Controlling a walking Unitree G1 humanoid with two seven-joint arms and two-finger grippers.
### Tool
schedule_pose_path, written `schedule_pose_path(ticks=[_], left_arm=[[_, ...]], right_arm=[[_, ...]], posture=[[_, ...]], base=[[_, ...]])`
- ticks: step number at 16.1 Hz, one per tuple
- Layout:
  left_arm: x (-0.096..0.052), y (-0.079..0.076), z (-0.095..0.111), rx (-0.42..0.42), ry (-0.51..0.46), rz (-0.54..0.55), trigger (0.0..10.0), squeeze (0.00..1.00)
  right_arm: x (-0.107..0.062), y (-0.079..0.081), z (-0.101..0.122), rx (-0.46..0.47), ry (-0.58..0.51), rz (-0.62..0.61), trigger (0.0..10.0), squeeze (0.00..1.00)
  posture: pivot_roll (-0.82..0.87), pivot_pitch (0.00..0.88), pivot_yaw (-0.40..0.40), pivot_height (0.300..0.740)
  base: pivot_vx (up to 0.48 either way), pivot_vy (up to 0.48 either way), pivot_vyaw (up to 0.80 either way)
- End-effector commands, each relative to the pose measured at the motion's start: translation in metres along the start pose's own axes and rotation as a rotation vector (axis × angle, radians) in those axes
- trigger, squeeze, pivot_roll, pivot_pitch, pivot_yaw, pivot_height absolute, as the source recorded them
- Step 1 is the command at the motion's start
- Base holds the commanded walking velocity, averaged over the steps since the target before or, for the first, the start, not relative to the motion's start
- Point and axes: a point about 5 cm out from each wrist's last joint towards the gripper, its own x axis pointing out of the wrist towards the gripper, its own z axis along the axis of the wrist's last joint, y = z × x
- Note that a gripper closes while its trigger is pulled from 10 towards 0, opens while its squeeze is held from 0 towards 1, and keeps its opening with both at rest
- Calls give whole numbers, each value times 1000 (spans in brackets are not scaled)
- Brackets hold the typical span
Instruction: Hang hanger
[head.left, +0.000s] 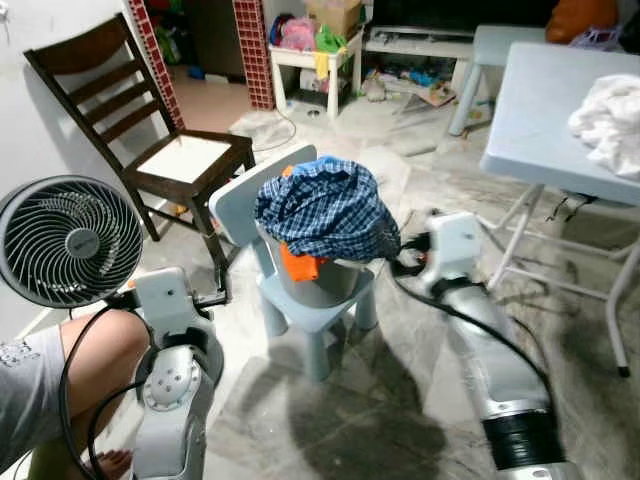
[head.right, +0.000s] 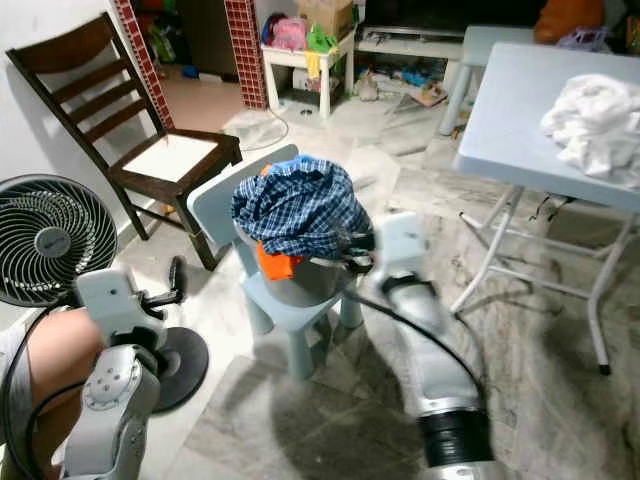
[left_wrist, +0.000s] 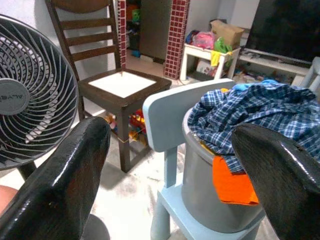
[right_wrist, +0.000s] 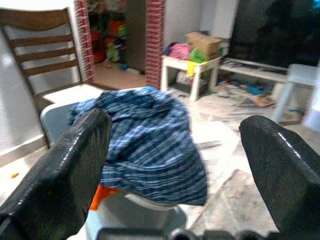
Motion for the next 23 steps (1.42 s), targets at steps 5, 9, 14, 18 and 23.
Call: schedule_pose_path(ticks=[5,9,14,18,23], left_arm=[[-2,4,1,22,-4,-6,10000,0],[-2,3,0,21,-2,-20,10000,0],[-3,2,-1,21,3,-22,10000,0],[-4,2,-1,27,4,-19,10000,0],[-5,0,4,-24,-32,-54,10000,0]], right_arm=[[2,10,4,3,-16,25,10000,0],[1,8,3,-4,-11,23,10000,0],[0,7,3,-8,-7,23,10000,0],[-1,7,2,-9,-5,25,10000,0],[-2,8,3,-14,-11,29,10000,0]], posture=[[-24,0,52,740],[-33,0,54,740],[-36,0,52,740],[-36,0,52,740],[-38,0,52,740]], base=[[0,-136,0],[0,-349,0],[0,-345,0],[0,-339,0],[0,0,0]])
